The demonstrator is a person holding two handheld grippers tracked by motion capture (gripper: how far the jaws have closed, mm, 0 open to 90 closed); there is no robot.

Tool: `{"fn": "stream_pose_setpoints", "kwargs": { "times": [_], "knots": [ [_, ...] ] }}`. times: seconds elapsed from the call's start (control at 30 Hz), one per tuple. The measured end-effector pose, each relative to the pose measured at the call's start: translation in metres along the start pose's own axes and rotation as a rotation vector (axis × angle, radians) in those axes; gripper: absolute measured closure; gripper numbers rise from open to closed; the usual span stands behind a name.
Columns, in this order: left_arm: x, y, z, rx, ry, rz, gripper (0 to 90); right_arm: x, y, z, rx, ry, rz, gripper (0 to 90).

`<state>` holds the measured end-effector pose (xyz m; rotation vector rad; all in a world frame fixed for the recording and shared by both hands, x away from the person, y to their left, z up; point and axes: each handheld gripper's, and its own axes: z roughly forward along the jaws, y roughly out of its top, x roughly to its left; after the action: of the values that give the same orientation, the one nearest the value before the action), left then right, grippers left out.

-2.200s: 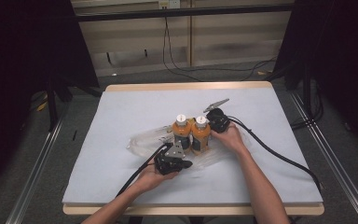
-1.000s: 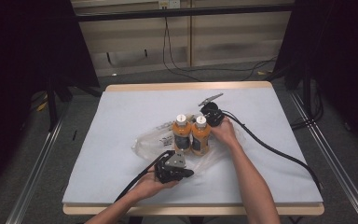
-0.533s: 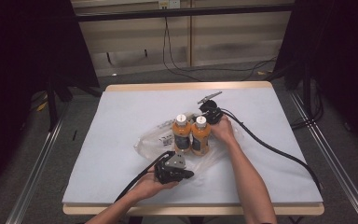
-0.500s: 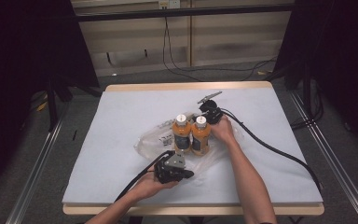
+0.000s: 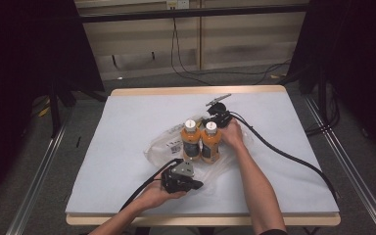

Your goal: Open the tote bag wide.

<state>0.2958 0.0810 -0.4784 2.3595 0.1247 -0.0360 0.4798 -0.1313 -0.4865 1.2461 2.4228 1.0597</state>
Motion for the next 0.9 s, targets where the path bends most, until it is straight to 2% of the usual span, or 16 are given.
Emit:
{"fn": "stream_pose_setpoints", "kwargs": {
  "times": [0.2, 0.33, 0.43, 0.47, 0.5, 0.53, 0.57, 0.63, 0.73, 0.9],
  "knots": [
    [-0.001, -0.001, 0.000, -0.007, -0.008, 0.001, 90.0, -0.002, 0.003, 0.003, -0.004, -0.011, 0.016, 90.0],
    [-0.001, 0.000, 0.000, 0.004, -0.011, 0.009, 90.0, 0.000, 0.006, 0.004, 0.012, -0.046, 0.013, 90.0],
    [-0.002, 0.000, 0.000, 0.007, -0.009, 0.008, 90.0, 0.001, 0.007, 0.005, 0.010, -0.066, 0.028, 90.0],
    [-0.002, 0.000, 0.000, 0.006, -0.007, 0.003, 90.0, 0.001, 0.007, 0.005, 0.008, -0.066, 0.030, 90.0],
    [-0.001, -0.001, 0.001, -0.018, -0.016, -0.014, 90.0, 0.001, 0.007, 0.006, 0.005, -0.070, 0.024, 90.0],
    [0.000, 0.000, 0.000, -0.003, -0.021, -0.015, 90.0, 0.001, 0.007, 0.006, 0.004, -0.071, 0.022, 90.0],
    [0.001, -0.001, 0.002, -0.031, -0.024, -0.028, 90.0, 0.001, 0.007, 0.005, 0.006, -0.071, 0.020, 90.0],
    [0.003, -0.001, 0.000, -0.020, -0.033, -0.035, 90.0, 0.000, 0.006, 0.004, 0.006, -0.046, 0.029, 90.0],
    [0.004, -0.001, 0.001, -0.023, -0.017, -0.044, 90.0, 0.004, 0.005, 0.000, 0.013, -0.032, 0.007, 90.0],
    [0.004, 0.002, -0.002, -0.053, -0.011, -0.056, 90.0, 0.006, 0.007, -0.010, -0.013, 0.012, -0.001, 90.0]
  ]
}}
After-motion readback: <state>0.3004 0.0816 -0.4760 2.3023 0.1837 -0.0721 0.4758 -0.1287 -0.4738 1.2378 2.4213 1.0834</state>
